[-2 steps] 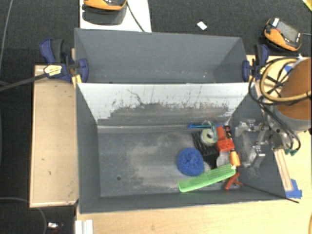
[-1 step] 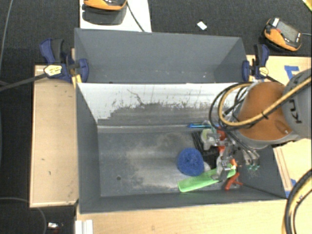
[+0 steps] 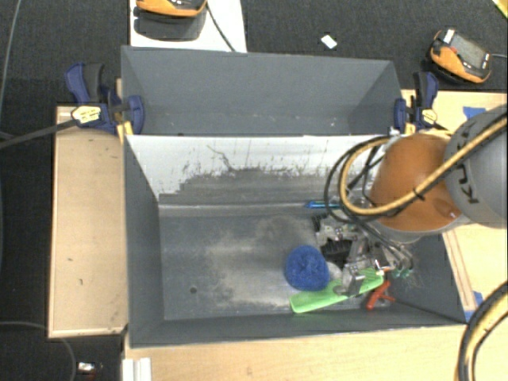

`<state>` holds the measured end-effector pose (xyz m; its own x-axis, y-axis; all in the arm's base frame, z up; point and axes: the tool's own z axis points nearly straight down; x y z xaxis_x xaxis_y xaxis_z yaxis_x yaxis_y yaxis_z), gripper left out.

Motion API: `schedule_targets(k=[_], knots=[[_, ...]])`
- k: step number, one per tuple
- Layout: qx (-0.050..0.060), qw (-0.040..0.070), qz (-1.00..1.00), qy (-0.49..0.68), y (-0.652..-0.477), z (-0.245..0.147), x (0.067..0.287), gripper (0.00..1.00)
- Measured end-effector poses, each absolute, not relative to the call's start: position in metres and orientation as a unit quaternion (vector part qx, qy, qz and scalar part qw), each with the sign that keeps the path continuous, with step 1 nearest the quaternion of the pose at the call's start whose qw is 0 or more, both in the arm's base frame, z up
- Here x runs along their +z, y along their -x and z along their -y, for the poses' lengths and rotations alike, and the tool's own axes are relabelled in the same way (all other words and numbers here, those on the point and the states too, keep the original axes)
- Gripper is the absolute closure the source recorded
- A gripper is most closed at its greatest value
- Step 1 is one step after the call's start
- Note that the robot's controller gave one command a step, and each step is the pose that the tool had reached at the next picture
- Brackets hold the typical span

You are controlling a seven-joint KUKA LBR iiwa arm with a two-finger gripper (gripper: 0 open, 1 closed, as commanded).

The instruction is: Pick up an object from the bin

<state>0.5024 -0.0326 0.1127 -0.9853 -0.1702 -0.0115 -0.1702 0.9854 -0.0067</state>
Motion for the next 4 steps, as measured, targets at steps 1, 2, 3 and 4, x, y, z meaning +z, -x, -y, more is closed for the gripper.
schedule_targets(k=[1, 2, 3, 4], knots=[[-0.001, 0.004, -1.0, -0.003, -0.488, 0.01, 0.108, 0.0], [-0.001, 0.012, -1.0, -0.027, -0.483, 0.022, 0.07, 0.0], [0.001, 0.014, -0.985, -0.174, -0.486, 0.009, 0.074, 1.0], [0.001, 0.014, -0.985, -0.173, -0.487, 0.009, 0.074, 1.0]])
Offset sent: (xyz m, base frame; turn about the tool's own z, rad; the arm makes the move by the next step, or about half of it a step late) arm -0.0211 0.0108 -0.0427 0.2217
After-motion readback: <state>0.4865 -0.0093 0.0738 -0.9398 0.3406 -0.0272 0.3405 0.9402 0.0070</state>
